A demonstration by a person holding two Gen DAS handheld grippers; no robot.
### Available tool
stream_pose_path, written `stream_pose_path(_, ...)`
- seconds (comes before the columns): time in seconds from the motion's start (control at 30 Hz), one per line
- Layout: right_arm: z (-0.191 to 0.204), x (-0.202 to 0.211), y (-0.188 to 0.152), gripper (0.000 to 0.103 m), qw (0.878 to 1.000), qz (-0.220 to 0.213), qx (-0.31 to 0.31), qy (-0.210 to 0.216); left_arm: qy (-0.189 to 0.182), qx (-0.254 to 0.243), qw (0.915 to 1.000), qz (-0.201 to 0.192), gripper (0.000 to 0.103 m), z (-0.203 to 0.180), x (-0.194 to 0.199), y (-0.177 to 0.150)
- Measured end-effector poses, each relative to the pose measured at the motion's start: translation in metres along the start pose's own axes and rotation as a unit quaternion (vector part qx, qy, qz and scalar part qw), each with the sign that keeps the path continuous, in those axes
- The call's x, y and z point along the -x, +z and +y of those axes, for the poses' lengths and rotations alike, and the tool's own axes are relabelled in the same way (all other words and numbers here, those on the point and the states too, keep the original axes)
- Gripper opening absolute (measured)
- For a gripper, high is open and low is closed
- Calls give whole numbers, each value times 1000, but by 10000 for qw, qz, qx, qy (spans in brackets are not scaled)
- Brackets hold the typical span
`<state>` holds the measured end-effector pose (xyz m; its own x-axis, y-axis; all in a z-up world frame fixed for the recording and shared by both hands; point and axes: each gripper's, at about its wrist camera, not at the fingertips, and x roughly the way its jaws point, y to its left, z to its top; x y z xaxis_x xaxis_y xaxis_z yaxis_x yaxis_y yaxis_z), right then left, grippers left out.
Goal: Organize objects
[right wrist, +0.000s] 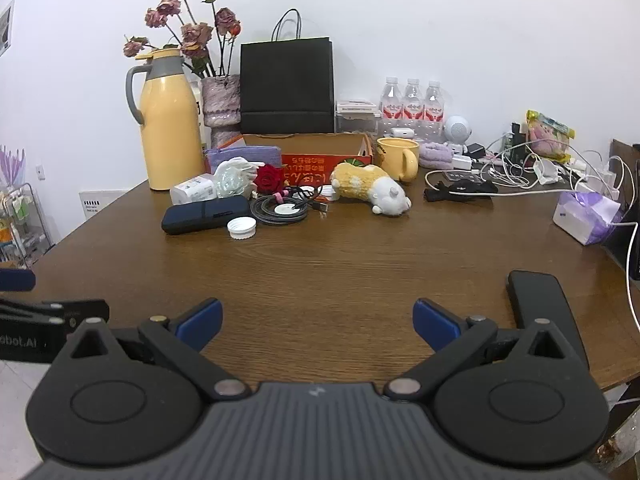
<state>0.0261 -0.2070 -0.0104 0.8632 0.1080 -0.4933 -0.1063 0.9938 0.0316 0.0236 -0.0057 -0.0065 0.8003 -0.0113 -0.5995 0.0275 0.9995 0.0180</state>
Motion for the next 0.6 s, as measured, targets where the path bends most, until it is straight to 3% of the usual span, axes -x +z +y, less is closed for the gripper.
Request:
stream_pose_path(0.17,-3,0,0,103,10000,-26,-38,9,104,110,9999,-45,103,4,-3,0)
stream_pose_path(0.33,-7,-1,1,103,9999,-22,-125,75,-57,113,9999,-62,103,4,-3,1)
stream_pose_path(0.6,-10,2,1,103,9988,-241,-273,315,108,34,9996,-245,103,1,1,0)
